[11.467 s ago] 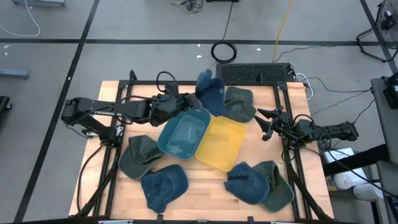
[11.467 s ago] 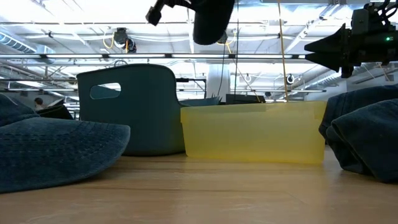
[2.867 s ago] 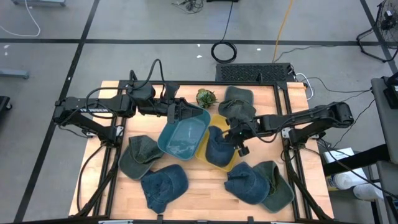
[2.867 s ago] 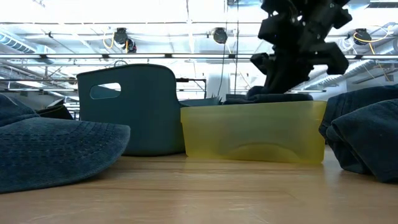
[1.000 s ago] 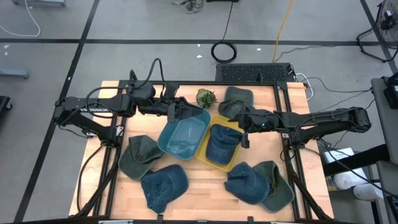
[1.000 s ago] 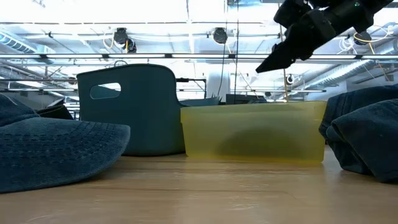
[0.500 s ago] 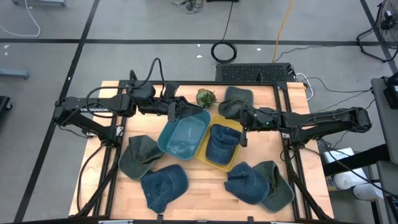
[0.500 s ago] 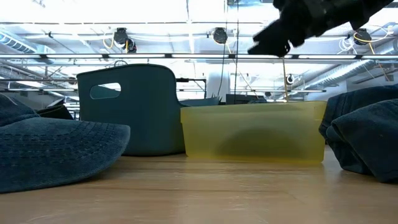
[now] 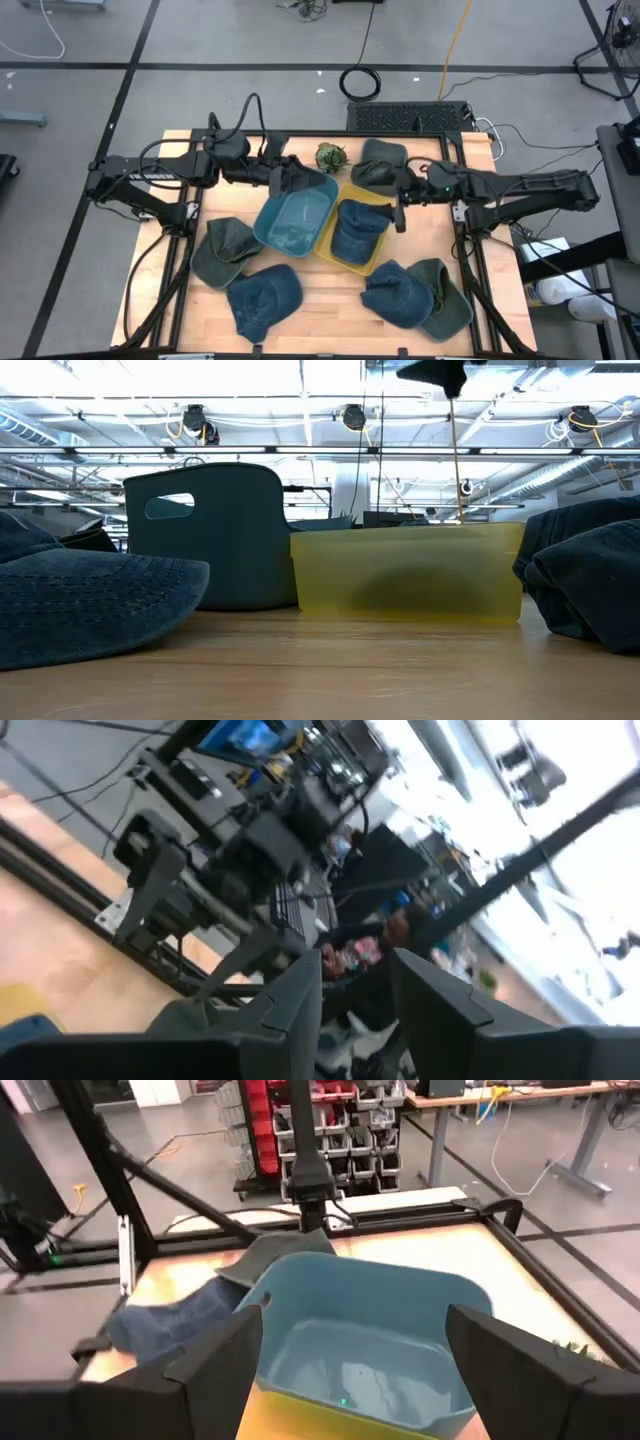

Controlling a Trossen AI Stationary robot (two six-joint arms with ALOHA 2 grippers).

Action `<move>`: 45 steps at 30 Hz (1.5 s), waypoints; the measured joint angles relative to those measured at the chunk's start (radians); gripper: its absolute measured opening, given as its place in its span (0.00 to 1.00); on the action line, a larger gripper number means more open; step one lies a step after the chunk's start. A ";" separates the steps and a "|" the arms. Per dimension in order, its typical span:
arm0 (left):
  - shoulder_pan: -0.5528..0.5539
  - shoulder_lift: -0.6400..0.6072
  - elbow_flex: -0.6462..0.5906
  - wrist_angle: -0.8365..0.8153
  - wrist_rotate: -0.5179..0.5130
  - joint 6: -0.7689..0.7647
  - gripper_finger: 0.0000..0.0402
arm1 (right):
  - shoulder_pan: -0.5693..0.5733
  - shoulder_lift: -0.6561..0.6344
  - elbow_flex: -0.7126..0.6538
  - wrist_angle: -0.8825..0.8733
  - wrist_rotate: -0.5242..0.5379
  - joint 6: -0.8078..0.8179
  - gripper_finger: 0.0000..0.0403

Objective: Pick & Place hat
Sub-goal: Put the right blue cap into the yellow bin

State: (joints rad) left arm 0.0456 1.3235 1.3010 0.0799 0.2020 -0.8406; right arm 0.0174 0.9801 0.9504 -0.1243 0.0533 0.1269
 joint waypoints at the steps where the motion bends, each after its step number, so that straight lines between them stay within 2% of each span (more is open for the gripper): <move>1: 0.000 0.000 0.000 0.000 0.015 0.028 0.32 | 0.004 0.002 0.030 -0.019 0.000 0.003 0.75; 6: 0.000 0.000 0.000 -0.001 0.083 0.239 0.32 | 0.037 0.004 0.157 -0.053 -0.002 -0.004 0.75; 11: 0.000 0.000 0.000 -0.006 0.135 0.332 0.32 | 0.067 0.004 0.264 -0.061 0.002 0.038 0.75; 15: 0.000 0.000 0.000 -0.035 0.135 0.399 0.32 | 0.095 0.015 0.364 -0.170 0.008 0.045 0.75; 20: 0.000 0.000 0.000 -0.044 0.082 0.484 0.32 | 0.152 0.061 0.496 -0.337 0.059 0.036 0.75; 26: 0.000 0.000 0.000 -0.054 0.077 0.492 0.32 | 0.232 0.120 0.616 -0.438 0.093 -0.003 0.75; 37: 0.000 0.000 0.000 -0.054 0.076 0.489 0.32 | 0.425 0.261 0.867 -0.707 0.290 0.014 0.75; 45: 0.000 0.000 0.000 -0.053 0.076 0.491 0.32 | 0.524 0.325 0.889 -0.874 0.313 0.147 0.75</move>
State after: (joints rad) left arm 0.0456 1.3235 1.3010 0.0266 0.2783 -0.3500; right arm 0.5417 1.3052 1.8393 -0.9986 0.3667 0.2741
